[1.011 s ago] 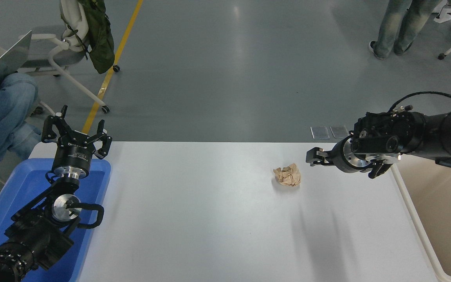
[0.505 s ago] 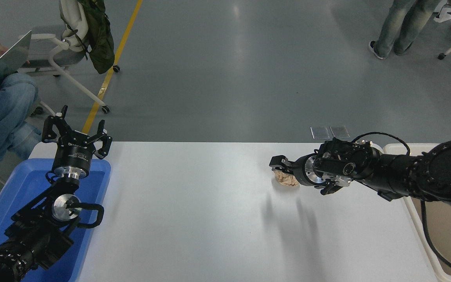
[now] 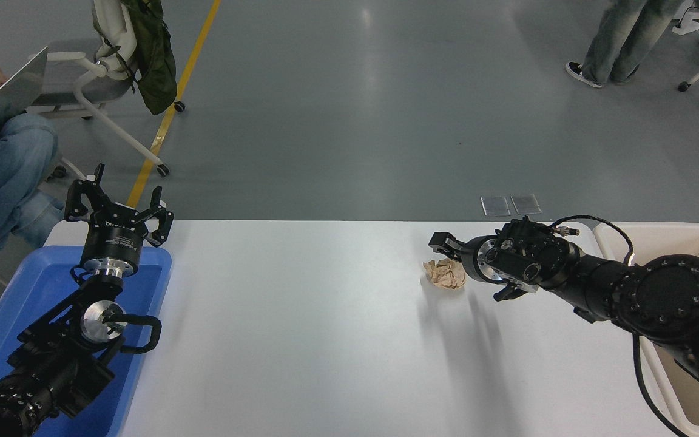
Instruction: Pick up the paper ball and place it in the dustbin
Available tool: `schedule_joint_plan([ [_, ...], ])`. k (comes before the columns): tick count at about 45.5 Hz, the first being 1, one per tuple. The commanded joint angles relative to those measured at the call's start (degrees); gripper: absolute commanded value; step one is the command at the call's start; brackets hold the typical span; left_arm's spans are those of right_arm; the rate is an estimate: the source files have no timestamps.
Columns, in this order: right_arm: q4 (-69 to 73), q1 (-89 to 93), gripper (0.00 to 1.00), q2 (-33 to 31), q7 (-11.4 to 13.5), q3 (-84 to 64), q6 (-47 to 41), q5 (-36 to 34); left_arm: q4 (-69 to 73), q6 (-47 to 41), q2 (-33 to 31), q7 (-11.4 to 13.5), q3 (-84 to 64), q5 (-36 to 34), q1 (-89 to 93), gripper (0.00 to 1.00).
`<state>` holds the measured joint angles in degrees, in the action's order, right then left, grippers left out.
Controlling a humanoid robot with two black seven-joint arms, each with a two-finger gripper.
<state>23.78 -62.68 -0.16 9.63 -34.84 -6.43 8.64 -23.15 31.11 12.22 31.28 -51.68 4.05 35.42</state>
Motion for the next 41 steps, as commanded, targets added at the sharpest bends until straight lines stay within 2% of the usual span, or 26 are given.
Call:
schedule_joint_plan([
  [1,-0.93,1.59,0.94,0.16,0.04,-0.05,1.68,0.94,-0.05,0.01,0.0,0.0,0.0,-0.01,0.0,0.99],
  [11,-1.28,2.91,0.91,0.16,-0.05,0.83,4.05,0.76,0.04,0.01,0.0,0.0,0.0,-0.01,0.0,0.99],
  [29,-0.84,3.17,0.95,0.16,-0.14,5.83,4.14,0.23,0.04,0.01,0.0,0.0,0.0,-0.01,0.0,0.99],
  [41,-0.66,3.7,0.93,0.16,-0.4,6.54,4.05,0.23,0.04,0.01,0.0,0.0,0.0,-0.01,0.0,0.99],
])
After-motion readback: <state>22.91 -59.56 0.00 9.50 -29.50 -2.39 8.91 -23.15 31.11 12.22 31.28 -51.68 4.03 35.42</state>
